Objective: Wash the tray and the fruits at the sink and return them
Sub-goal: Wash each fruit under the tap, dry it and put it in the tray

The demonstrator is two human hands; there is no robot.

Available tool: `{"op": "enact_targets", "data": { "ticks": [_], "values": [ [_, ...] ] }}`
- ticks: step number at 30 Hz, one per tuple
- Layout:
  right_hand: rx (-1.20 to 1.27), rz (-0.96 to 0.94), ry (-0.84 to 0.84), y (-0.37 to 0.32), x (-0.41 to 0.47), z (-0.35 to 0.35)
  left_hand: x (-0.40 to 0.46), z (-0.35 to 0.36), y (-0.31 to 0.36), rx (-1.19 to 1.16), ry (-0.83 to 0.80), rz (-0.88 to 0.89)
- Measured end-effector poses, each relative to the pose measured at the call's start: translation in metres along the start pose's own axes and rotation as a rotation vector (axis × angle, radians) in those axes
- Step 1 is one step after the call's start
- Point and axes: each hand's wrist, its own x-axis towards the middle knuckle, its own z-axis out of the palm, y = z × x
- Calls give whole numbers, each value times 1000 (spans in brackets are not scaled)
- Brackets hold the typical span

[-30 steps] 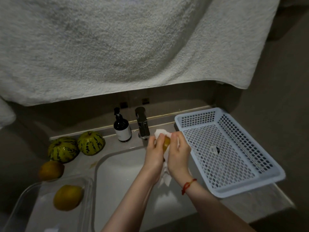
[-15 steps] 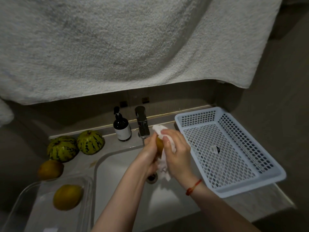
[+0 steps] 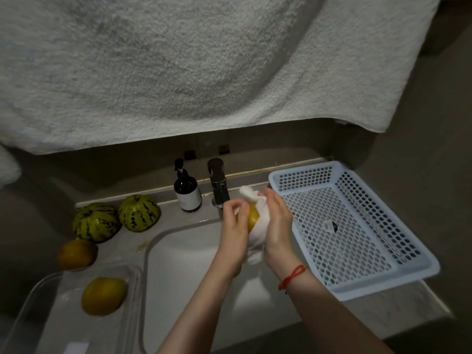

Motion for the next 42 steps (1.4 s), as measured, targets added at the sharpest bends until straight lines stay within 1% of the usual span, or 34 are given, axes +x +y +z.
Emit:
{"op": "enact_targets", "data": {
  "ticks": [2,3,4,5,6,7,9,10,11,12,14,16,18,20,23,25,26,27,28,30,31,32,33,34,35,36,38,39,40,41,42],
  "values": [
    [75,101,-111,1,2,-4,0,-1,-1,-9,-32,48],
    [58,127,-160,3,0,-5,0,-2,1,-20,-43,72],
    [10,101,-177,6,-3,-7,1,-2,2,-20,-34,80],
    [-79,9,-171,10,-6,-9,4,-2,5,-6,-9,50],
    [-199,-136,-170,12,-11,-12,8,-3,8,3,11,-31],
    [-328,-304,-188,13,-16,-15,11,-4,15,-26,1,-167],
    [-556,-601,-277,19,-20,-22,13,-6,24,-201,-88,-456],
    [-637,-688,-323,21,-20,-25,13,-9,28,-276,-108,-529],
    [-690,-727,-356,21,-19,-26,12,-10,29,-308,-117,-533],
    [-711,-730,-371,20,-19,-26,13,-10,28,-300,-101,-481],
    [-653,-681,-349,13,-16,-23,11,-6,24,-222,-16,-337],
    [-501,-590,-268,6,-14,-17,5,0,22,-212,43,-261],
    [-334,-426,-205,1,-10,-9,0,4,20,-260,68,-249],
    [-231,-263,-110,-3,-8,-3,-1,6,20,-268,50,-230],
    [-34,-40,40,-6,-5,1,4,7,19,-149,19,-198],
    [98,105,105,-9,-2,2,7,6,18,-125,52,-216],
    [121,140,111,-9,-2,1,8,5,17,-143,73,-242],
    [103,124,89,-9,-2,-2,9,3,17,-213,87,-296],
    [32,38,23,-8,-3,-6,11,0,18,-330,78,-372],
    [-226,-250,-234,-8,-11,-14,14,-9,23,-566,-21,-535],
    [-366,-386,-366,-9,-15,-16,14,-13,24,-626,-64,-587],
    [-503,-511,-455,-8,-14,-19,14,-15,25,-670,-92,-624],
    [-608,-610,-504,-7,-12,-21,13,-16,24,-693,-111,-649],
    [-668,-674,-502,-7,-11,-21,13,-16,24,-682,-135,-664],
    [-697,-718,-454,-8,-11,-21,11,-15,25,-639,-150,-673],
    [-726,-769,-369,-7,-10,-22,11,-13,26,-563,-158,-673],
    [-846,-928,-218,-4,-11,-24,9,-11,27,-307,-144,-669],
    [-922,-1007,-213,-2,-10,-25,9,-11,27,-228,-142,-658],
    [-960,-1041,-232,1,-10,-26,8,-10,29,-222,-153,-636],
    [-943,-1007,-246,3,-11,-25,7,-9,31,-238,-165,-597],
    [-846,-888,-218,3,-13,-23,6,-9,31,-245,-170,-542]
  ]
}}
